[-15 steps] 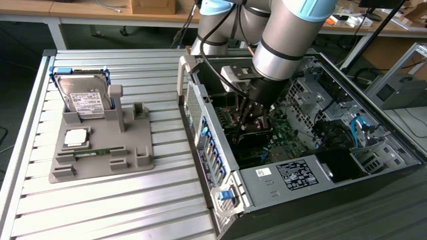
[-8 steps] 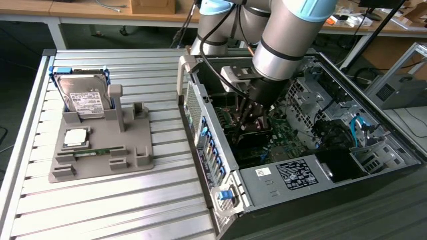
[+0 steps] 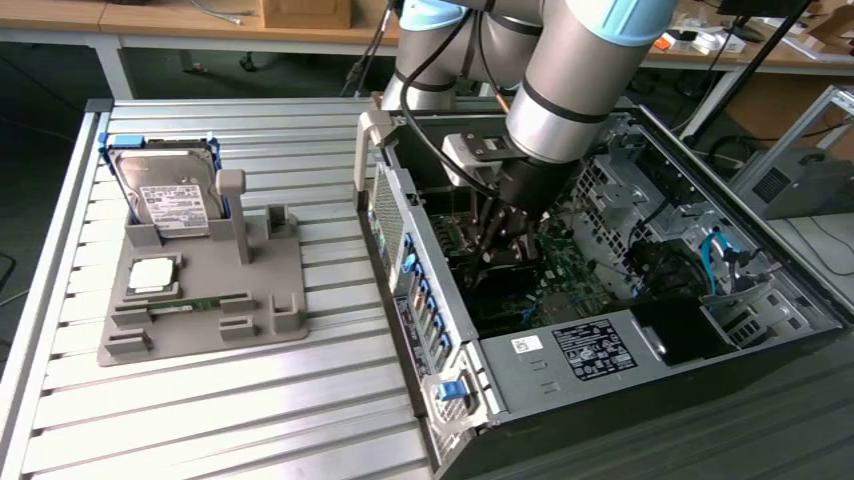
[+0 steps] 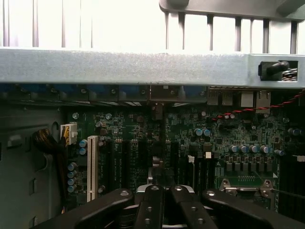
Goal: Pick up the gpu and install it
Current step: 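Press down on the gpu until it lock into place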
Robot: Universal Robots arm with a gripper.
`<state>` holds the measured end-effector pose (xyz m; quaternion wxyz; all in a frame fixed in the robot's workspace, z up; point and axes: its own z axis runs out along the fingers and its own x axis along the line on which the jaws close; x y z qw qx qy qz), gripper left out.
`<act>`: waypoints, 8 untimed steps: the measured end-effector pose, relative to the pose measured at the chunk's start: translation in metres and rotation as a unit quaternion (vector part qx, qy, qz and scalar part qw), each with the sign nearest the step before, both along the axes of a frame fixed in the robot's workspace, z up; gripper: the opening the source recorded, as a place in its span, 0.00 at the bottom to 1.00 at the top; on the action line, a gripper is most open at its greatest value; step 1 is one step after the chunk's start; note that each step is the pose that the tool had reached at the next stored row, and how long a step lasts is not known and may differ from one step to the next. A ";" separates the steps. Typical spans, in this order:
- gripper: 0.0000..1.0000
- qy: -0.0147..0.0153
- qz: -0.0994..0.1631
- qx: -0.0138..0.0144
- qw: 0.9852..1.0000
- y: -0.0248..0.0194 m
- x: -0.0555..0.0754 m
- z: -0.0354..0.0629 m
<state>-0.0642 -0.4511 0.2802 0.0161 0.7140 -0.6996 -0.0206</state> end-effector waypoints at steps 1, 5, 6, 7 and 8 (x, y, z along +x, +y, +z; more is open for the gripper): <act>0.11 0.000 0.000 0.000 1.000 -0.0001 0.000 -0.0002; 0.11 0.000 0.000 0.000 1.000 -0.0001 0.000 -0.0018; 0.11 0.000 0.000 0.000 1.000 -0.0001 0.000 -0.0022; 0.11 0.000 0.000 0.000 1.000 -0.0001 0.000 -0.0024; 0.11 0.000 0.000 0.000 1.000 -0.0001 0.000 -0.0026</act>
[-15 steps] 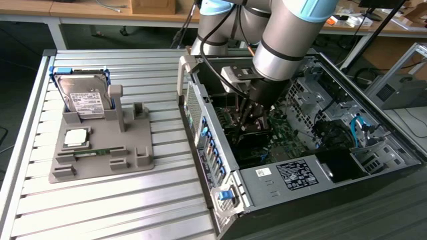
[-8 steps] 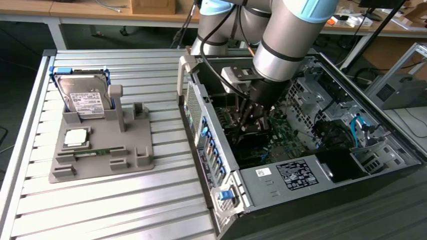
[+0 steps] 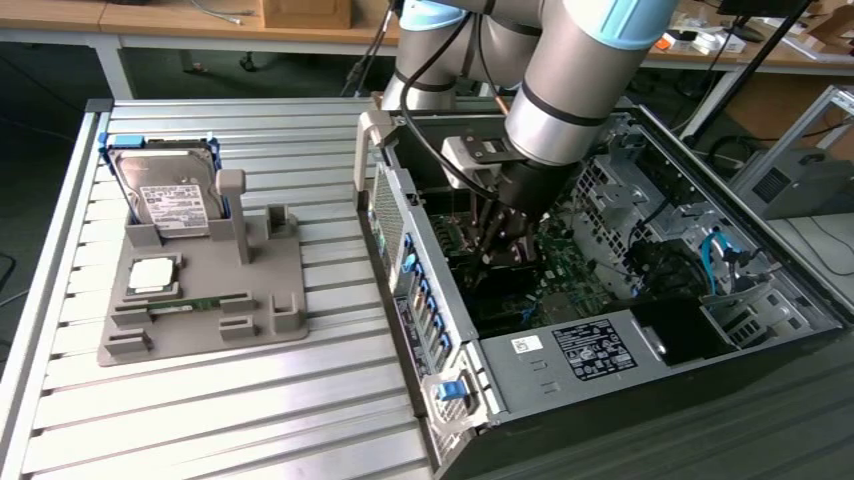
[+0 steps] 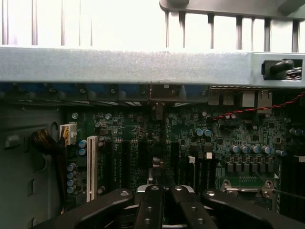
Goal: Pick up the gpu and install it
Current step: 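Press down on the gpu until it lock into place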
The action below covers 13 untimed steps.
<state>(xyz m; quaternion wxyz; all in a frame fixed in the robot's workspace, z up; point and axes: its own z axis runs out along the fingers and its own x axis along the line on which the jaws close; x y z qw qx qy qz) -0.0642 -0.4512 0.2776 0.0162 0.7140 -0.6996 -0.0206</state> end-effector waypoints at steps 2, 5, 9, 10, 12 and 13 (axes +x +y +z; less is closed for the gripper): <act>0.11 0.000 0.000 0.000 1.000 0.0000 0.000 -0.0005; 0.11 0.000 0.000 0.000 1.000 0.0000 0.000 -0.0007; 0.11 0.000 0.000 0.000 1.000 0.0000 0.000 -0.0010; 0.11 0.000 0.000 0.000 1.000 0.0000 0.000 -0.0011; 0.11 0.000 0.000 0.000 1.000 0.0000 0.000 -0.0014; 0.11 0.000 0.000 0.000 1.000 0.0000 0.000 -0.0014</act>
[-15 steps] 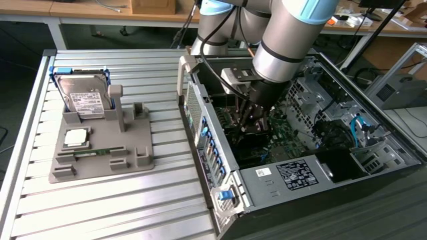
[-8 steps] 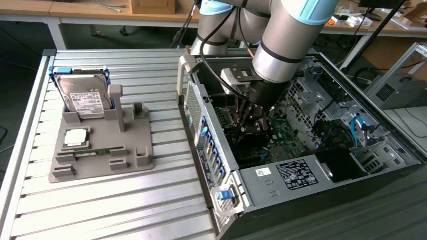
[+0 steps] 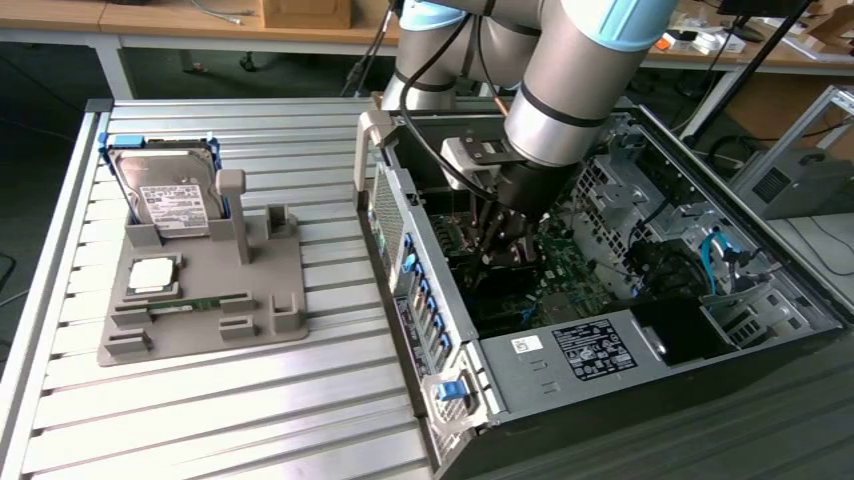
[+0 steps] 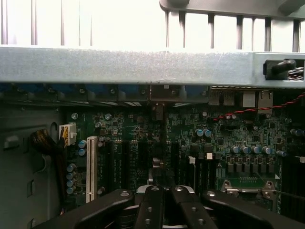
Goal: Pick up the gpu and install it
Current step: 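Press down on the gpu until it lock into place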
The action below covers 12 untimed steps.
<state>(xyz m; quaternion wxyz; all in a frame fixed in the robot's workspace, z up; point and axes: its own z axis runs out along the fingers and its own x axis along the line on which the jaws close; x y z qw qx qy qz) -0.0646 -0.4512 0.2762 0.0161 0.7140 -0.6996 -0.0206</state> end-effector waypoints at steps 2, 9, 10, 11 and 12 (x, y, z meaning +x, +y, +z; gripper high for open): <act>0.11 0.000 0.000 0.000 1.000 0.0000 0.000 -0.0001; 0.11 0.000 0.000 0.000 1.000 0.0000 -0.002 -0.0008; 0.11 0.000 0.000 0.000 1.000 0.0000 -0.002 -0.0009; 0.11 0.000 0.000 0.000 1.000 0.0000 -0.003 -0.0010; 0.11 0.000 0.000 0.000 1.000 0.0000 -0.004 -0.0011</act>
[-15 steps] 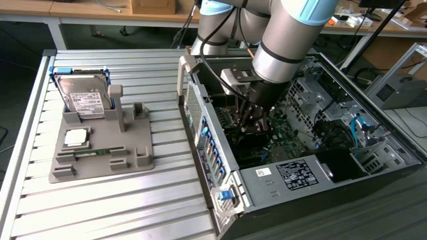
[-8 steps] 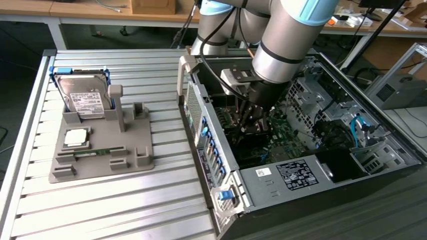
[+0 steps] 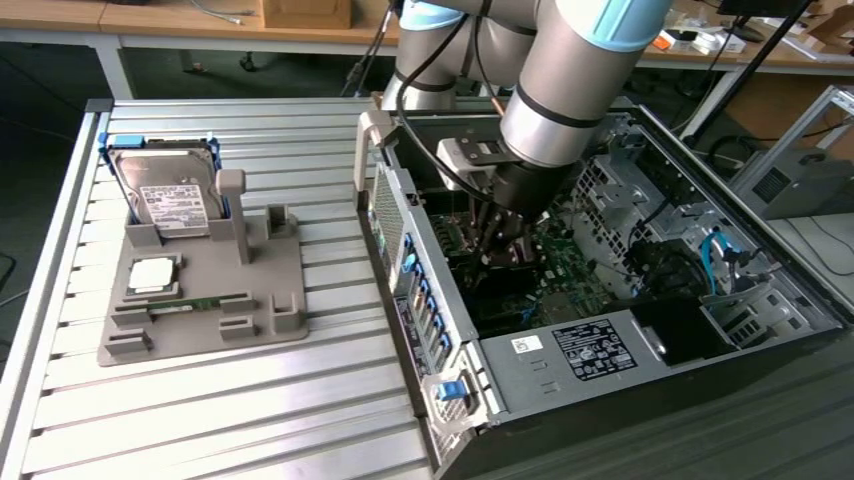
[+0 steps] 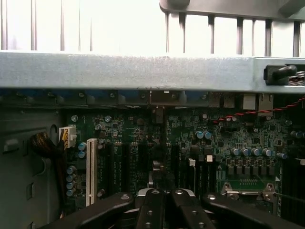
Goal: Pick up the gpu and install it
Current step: 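Press down on the gpu until it lock into place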
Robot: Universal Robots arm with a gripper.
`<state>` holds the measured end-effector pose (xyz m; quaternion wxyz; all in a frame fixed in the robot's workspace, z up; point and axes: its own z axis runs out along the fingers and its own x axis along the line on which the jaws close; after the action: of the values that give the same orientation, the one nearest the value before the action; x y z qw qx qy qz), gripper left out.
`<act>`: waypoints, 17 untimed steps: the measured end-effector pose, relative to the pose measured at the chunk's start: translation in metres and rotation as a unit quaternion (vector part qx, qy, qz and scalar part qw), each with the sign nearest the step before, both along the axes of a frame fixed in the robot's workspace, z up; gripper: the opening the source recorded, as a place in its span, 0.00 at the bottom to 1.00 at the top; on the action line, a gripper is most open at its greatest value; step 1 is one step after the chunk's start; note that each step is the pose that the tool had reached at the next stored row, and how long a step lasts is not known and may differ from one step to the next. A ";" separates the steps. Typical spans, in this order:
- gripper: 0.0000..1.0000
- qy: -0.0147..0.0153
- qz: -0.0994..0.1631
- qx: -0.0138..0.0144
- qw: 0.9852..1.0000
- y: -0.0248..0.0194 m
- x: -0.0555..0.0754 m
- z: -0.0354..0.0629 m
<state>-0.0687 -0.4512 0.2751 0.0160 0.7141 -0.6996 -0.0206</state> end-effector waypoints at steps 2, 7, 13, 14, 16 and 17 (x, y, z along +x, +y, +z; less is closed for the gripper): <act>0.11 0.000 0.000 0.000 1.000 0.0000 -0.002 -0.0002; 0.11 0.000 0.000 0.000 1.000 -0.0001 -0.005 -0.0004; 0.11 0.000 0.000 0.000 1.000 0.0000 -0.006 -0.0011; 0.11 0.000 0.000 0.000 1.000 -0.0001 -0.006 -0.0013; 0.11 0.000 0.000 0.000 1.000 0.0000 -0.006 -0.0016; 0.11 0.000 0.000 0.000 1.000 0.0000 -0.006 -0.0018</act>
<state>-0.0750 -0.4512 0.2732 0.0161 0.7141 -0.6996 -0.0206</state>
